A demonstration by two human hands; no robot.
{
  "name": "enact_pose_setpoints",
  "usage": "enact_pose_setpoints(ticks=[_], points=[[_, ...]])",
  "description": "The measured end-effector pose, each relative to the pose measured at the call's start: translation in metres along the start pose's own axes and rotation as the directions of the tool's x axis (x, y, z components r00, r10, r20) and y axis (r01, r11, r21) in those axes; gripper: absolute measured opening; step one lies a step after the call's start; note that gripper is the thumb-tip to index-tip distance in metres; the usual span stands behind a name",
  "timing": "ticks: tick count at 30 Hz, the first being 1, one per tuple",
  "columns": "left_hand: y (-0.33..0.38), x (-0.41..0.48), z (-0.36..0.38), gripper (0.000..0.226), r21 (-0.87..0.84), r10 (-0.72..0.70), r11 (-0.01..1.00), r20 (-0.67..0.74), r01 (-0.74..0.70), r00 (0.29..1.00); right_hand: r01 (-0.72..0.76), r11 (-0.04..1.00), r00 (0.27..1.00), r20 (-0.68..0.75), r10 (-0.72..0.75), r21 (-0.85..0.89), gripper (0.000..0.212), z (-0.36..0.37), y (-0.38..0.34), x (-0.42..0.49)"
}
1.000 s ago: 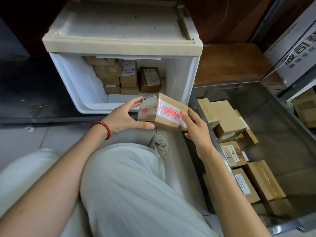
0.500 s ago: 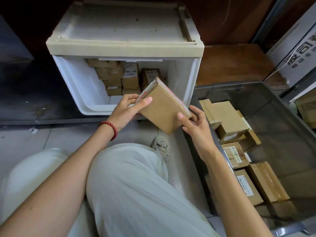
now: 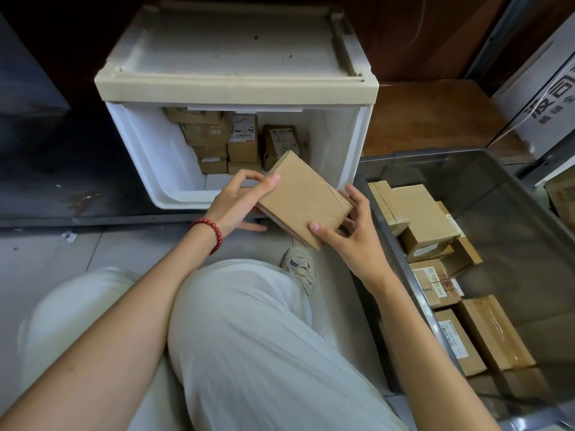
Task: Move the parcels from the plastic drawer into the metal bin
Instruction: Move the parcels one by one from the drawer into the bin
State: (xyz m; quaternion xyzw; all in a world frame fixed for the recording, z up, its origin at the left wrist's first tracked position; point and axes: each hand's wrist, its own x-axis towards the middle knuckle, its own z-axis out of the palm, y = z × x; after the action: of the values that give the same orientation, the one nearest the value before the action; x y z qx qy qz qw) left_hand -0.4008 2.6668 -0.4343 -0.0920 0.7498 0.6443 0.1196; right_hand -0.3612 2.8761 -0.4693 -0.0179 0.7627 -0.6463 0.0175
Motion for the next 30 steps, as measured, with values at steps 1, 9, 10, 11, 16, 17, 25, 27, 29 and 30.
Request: enact_pose_setpoints(ticks=[1, 9, 10, 11, 16, 17, 25, 27, 29, 30], points=[[0.001, -0.002, 0.0, 0.043, 0.015, 0.012, 1.0, 0.008, -0.012, 1.0, -0.014, 0.999, 1.0, -0.022, 0.015, 0.052, 0.089, 0.0, -0.001, 0.001], [0.007, -0.004, 0.0, 0.049, 0.12, 0.029, 0.992, -0.006, -0.028, 1.0, 0.045, 0.996, 0.996, 0.076, -0.051, 0.079, 0.107, -0.01, -0.008, 0.0], [0.008, -0.004, 0.001, 0.051, 0.113, 0.025, 0.993, 0.013, -0.027, 1.0, 0.049, 0.997, 0.996, 0.076, -0.054, 0.067, 0.107, -0.011, -0.007, 0.0], [0.009, -0.005, 0.002, 0.054, 0.114, 0.026, 0.993, 0.034, -0.03, 0.999, 0.048, 0.997, 0.997, 0.056, -0.052, 0.062, 0.104, -0.013, -0.006, 0.0], [0.01, -0.003, 0.003, 0.07, 0.217, 0.101, 0.966, 0.173, -0.138, 0.98, -0.072, 0.994, 0.992, -0.094, 0.08, 0.08, 0.087, -0.019, -0.007, 0.0], [0.011, -0.001, 0.004, 0.067, 0.211, 0.118, 0.965, 0.195, -0.159, 0.974, -0.107, 0.991, 0.985, -0.126, 0.118, 0.085, 0.083, -0.02, -0.008, 0.002], [0.047, 0.019, 0.036, 0.055, 0.216, 0.221, 0.933, 0.287, -0.287, 0.932, -0.152, 0.946, 0.955, -0.205, 0.216, 0.287, 0.062, -0.044, -0.019, 0.006], [0.059, 0.026, 0.054, 0.042, 0.261, 0.242, 0.912, 0.282, -0.318, 0.928, -0.127, 0.939, 0.961, -0.194, 0.196, 0.32, 0.064, -0.053, -0.019, 0.002], [0.07, 0.03, 0.077, 0.037, 0.295, 0.272, 0.887, 0.287, -0.355, 0.918, -0.111, 0.928, 0.954, -0.225, 0.2, 0.355, 0.068, -0.066, -0.016, -0.001], [0.074, 0.032, 0.091, 0.039, 0.311, 0.287, 0.874, 0.291, -0.374, 0.913, -0.114, 0.919, 0.942, -0.253, 0.22, 0.377, 0.074, -0.073, -0.014, -0.002]])
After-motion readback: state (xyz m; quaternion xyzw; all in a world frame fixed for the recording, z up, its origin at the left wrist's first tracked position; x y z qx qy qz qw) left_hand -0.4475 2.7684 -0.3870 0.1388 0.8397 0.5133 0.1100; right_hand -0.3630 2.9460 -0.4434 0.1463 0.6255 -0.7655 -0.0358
